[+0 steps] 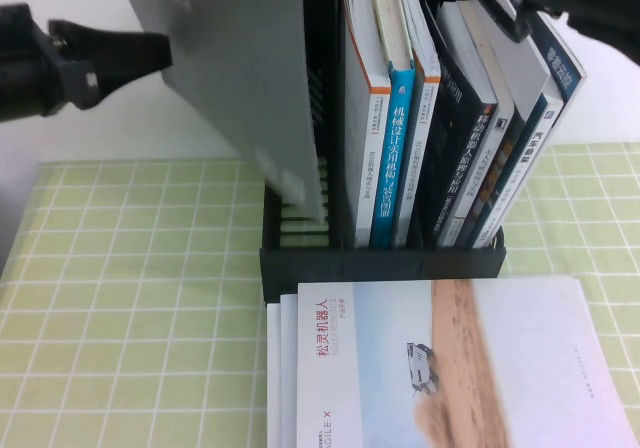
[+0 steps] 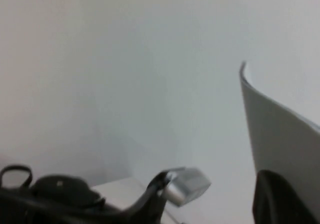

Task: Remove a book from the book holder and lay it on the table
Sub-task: Place the picked book on the book

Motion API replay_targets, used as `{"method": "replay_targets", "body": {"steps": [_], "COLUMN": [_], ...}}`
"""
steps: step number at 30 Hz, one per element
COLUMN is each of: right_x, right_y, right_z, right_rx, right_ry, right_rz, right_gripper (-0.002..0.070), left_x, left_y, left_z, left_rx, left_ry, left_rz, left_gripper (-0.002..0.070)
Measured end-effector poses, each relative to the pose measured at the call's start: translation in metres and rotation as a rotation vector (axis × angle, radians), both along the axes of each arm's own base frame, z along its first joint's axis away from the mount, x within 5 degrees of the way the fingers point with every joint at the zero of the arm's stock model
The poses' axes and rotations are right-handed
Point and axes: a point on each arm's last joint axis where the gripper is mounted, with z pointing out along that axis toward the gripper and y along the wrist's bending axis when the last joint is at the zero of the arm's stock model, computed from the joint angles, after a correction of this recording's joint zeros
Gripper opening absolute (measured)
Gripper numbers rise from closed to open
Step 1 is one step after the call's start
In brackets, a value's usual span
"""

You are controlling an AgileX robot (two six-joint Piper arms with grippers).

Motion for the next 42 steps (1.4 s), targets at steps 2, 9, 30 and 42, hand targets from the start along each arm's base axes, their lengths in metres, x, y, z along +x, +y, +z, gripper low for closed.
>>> {"method": "replay_targets", "body": {"steps": [2,9,30,42], "right_x": [-0.006,-0.022,-0.042,-0.044], "right_y": [0.003,0.006,-0.090,-0.101], "right_z": [-0.004,-0.037,-0.047,-0.073], "right_rx": [-0.038,-0.400,-1.113,-1.127], "right_ry": [0.024,0.089,0.143,0.262], "right_rz": [0.072,0.257,-0.173,-0.340], "right_gripper": [0.0004,0.0004,0.0004,0.0004], "left_x": [-0.016,-0.073,-0.150,-0.147], "left_y": [-0.001,0.000,0.002,0.003], "left_z": [0.014,0.048,-0.049,-0.052], "left_rx": [0.029,0.183,0.235,0.153], "left_ry": [-0.019,-0.024,0.219,0.236], "left_rz": [0.012,0.135,0.306,0.351], "left_gripper": [-0.0003,-0.0003,-0.0003,-0.0003]}}
